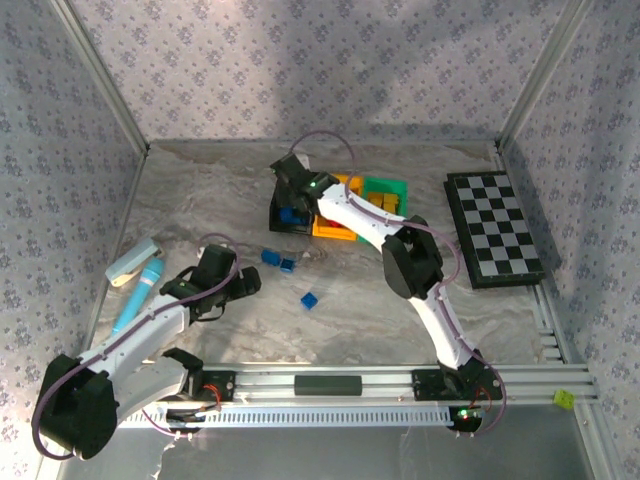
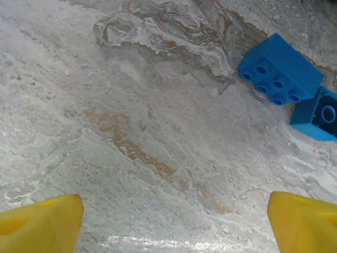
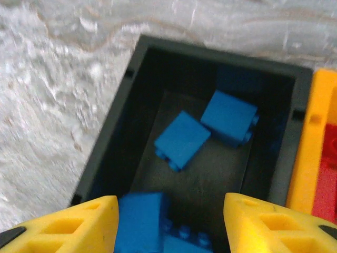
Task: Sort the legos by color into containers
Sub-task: Place the lego in the container, then pick up the lego from the bottom-center of the table.
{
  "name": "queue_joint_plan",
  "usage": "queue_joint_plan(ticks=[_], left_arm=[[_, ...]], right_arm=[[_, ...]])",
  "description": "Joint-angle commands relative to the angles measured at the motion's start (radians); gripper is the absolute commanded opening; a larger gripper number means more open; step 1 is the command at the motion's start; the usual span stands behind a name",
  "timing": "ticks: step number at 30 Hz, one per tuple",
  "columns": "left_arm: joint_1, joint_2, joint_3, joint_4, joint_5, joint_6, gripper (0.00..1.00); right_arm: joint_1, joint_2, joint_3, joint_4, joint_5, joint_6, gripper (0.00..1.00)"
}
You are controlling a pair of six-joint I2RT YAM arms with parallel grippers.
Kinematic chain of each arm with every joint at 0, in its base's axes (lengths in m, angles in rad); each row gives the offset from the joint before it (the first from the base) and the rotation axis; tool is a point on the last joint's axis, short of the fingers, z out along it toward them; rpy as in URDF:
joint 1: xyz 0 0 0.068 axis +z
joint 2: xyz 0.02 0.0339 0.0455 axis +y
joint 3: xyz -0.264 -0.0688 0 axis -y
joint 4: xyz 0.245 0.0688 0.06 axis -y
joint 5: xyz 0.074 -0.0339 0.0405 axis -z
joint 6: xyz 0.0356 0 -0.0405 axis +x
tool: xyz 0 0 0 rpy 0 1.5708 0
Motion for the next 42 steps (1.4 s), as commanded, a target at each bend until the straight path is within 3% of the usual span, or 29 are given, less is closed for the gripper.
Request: queue_joint_plan(ticks=[1,8,18,25,33,35,39,42], left_arm=[[0.006,0.016,0.031,0.034,0.031,0.006,0.91],[0.006,0.127,0.093,0.072,0.068,-0.010,0.87],[0.011,0.304,0.216,0.112,0.109,-0.029,0.86],[0.011,0.477,0.334,0.108,0.156,-0.037,0.79],[0.009,0.509,0.357,0.119,0.152,-0.047,0.76],[0.010,0.501,0.353,0.117,0.145,-0.048,0.76],[0.011,0.467,0.329,0.111,0.117,-0.052,0.76],[0.012,0.439,0.308,0.109,0.102,-0.055,0.76]], right_arm=[[0.064,-0.106,-0.110,0.015,-0.011,-0.051,0.56],[0.142,-0.296,-0.414,0.082,-0.029,-0.080,0.57],[0.202,-0.441,-0.719,0.087,-0.174,-0.081,0.56],[0.274,-0.515,-0.844,0.063,-0.165,-0.039,0.61],[0.300,-0.463,-0.917,0.088,-0.204,0.003,0.62],[0.305,-0.450,-0.923,0.097,-0.199,0.007,0.58],[0.302,-0.449,-0.917,0.109,-0.190,0.001,0.38],[0.294,-0.471,-0.898,0.104,-0.161,-0.016,0.30]])
